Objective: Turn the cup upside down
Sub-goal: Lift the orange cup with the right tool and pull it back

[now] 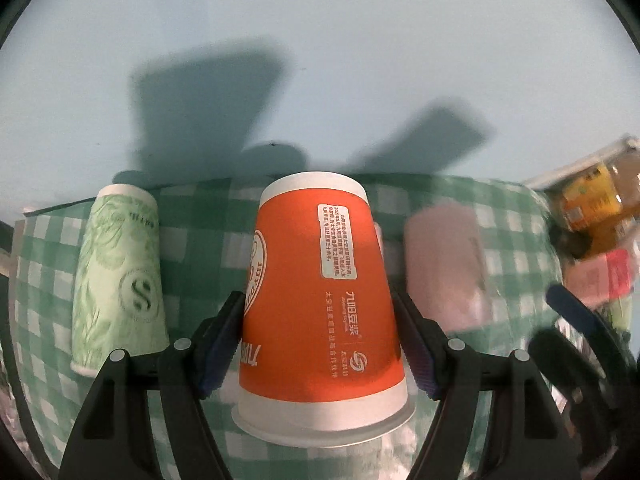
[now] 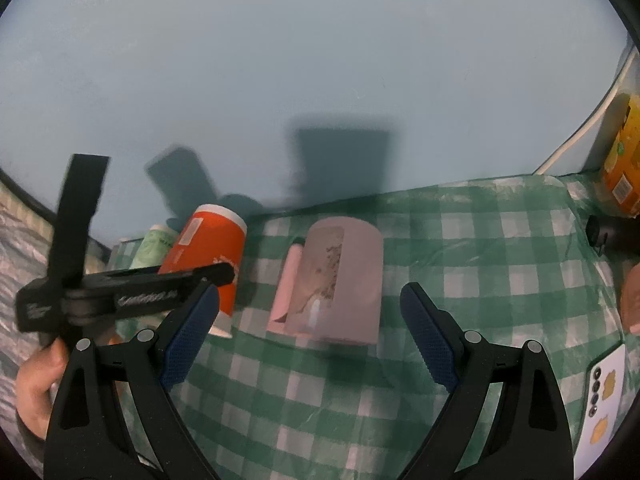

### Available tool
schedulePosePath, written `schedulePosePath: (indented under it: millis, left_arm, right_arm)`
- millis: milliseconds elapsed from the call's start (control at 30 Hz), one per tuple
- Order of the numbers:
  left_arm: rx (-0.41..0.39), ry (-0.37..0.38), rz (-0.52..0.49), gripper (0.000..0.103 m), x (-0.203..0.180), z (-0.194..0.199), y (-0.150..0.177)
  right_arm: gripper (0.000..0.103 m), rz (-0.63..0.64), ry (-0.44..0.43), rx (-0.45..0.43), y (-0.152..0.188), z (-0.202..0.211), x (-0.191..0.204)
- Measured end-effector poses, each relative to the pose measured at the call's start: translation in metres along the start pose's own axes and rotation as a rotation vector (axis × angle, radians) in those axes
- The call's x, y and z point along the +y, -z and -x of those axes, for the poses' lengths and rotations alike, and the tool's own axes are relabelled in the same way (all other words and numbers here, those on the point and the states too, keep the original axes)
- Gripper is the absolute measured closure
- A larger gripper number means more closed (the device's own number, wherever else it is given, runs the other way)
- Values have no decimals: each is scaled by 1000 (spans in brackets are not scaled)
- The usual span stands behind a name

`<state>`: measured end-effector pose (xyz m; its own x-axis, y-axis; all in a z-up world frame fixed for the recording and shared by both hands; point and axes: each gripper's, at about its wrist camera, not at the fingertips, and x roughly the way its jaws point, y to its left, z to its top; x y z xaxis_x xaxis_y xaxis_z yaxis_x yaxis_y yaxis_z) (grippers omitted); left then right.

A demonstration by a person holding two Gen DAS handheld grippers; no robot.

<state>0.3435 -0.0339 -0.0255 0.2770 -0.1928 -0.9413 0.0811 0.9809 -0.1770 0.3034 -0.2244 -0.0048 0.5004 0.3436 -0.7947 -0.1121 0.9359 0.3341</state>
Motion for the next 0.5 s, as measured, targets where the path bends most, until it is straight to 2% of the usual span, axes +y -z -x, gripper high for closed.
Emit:
schedulePosePath:
  millis: [300, 400, 500]
  left_arm:
    - [-53, 76, -68, 28, -11, 30, 67]
    - [-61, 111, -57, 28, -1, 33, 89]
    - [-66, 119, -45, 28, -6, 20, 106]
  right_arm:
    - [12, 55, -51, -10, 36, 25, 8]
    - [12, 72, -83, -7, 52, 34, 10]
    - [12, 82, -84, -7, 65, 38, 11]
